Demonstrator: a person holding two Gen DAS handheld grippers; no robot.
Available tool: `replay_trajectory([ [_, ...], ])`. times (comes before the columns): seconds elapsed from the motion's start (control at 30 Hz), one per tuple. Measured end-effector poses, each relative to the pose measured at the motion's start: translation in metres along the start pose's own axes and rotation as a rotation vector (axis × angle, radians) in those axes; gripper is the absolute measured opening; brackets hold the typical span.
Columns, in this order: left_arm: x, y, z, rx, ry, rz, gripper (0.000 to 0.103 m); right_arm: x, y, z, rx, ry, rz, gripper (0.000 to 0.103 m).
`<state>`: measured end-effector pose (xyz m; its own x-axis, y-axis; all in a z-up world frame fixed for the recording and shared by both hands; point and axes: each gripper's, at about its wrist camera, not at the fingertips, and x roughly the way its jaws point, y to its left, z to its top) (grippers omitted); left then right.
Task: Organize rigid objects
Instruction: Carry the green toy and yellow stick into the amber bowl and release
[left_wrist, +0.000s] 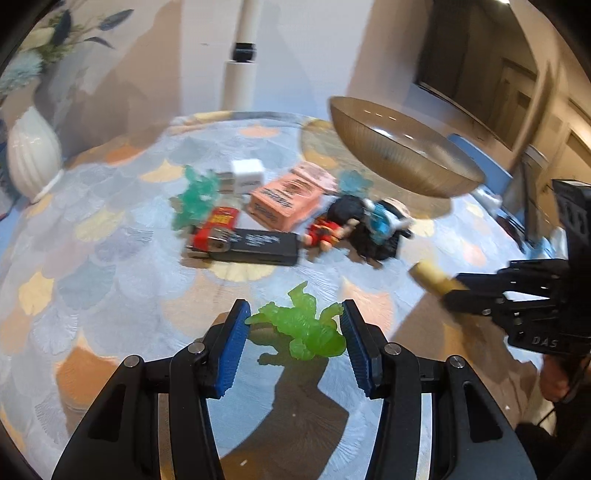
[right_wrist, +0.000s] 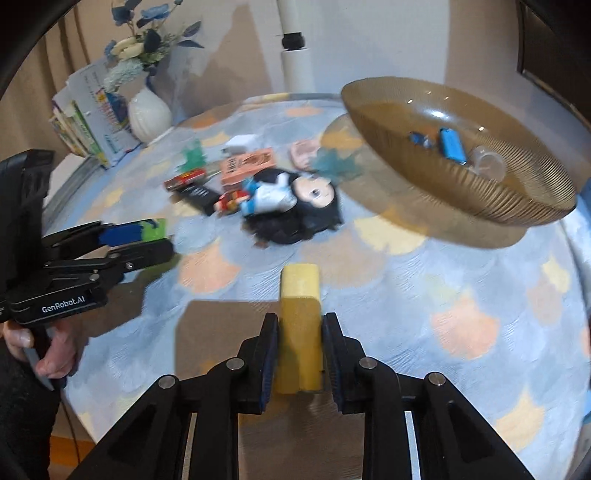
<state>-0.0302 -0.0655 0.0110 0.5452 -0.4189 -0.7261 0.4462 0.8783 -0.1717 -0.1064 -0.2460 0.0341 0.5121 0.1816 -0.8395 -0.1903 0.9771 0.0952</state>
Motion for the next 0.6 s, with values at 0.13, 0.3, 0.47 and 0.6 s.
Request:
replay_trajectory([
  [0.13,0.003,-0.005,-0.002,0.025,0.03,-0.023,0.072,-0.007,-0.014,-0.008,0.028,-0.026,-0.026,0.061],
  [0.3,-0.001,0.0,-0.002,-0.009,0.002,-0.004,0.072,-0.003,-0.017,-0.013,0.089,-0.044,0.011,0.067],
  [0.47,0.002,0.0,0.0,-0.013,0.012,0.031,0.07,0.011,0.013,-0.007,0.014,-0.053,-0.161,0.05],
  [0.6,0.013,-0.013,0.004,0.048,0.074,0.075,0.047,0.01,0.026,-0.003,-0.041,-0.048,-0.132,0.023],
])
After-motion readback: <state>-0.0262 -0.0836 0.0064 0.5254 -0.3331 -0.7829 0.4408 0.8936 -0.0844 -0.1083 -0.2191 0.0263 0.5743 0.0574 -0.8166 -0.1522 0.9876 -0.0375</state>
